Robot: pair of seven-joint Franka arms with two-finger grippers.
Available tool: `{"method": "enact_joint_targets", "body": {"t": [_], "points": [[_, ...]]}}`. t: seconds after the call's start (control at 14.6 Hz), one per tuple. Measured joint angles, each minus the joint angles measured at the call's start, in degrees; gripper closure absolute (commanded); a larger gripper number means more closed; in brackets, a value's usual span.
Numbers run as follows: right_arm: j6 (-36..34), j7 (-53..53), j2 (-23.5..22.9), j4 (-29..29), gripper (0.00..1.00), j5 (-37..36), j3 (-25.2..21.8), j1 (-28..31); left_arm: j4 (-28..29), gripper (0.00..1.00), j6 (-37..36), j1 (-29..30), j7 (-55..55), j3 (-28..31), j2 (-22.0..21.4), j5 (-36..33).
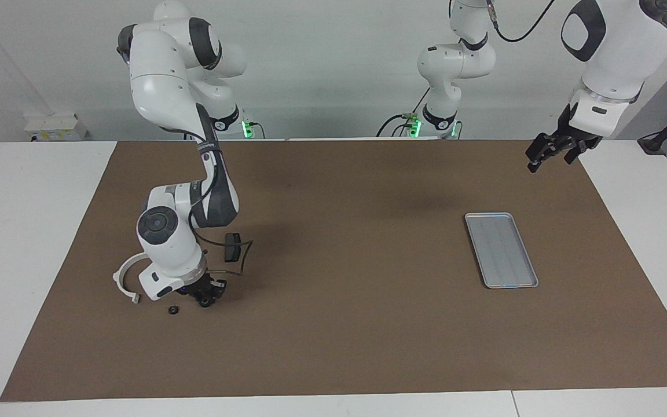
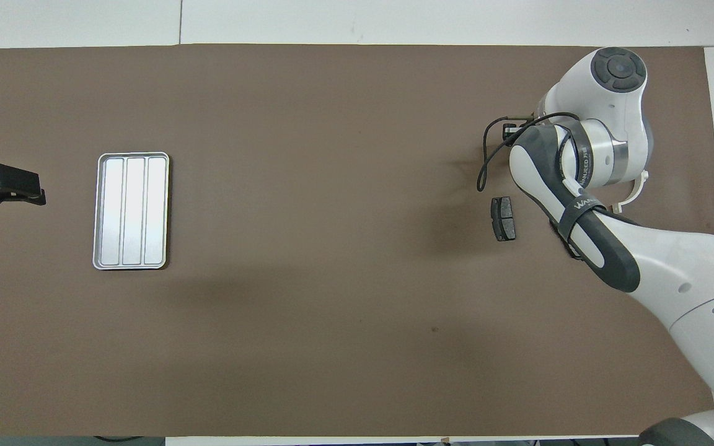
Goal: Pick bearing gear from pile to tray
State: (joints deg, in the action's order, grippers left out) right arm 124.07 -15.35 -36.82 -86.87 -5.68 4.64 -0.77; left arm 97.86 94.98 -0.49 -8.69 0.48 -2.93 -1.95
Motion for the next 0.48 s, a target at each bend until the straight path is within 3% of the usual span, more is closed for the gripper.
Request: {"method": "enact_joint_targets", "body": {"t": [0.48], "points": [[-1.1, 0.0, 0.0, 0.4, 0.89, 0.2, 0.1, 0.1, 0.0, 0.00, 0.0, 0.0, 0.0, 0.0, 0.0, 0.0]]}}
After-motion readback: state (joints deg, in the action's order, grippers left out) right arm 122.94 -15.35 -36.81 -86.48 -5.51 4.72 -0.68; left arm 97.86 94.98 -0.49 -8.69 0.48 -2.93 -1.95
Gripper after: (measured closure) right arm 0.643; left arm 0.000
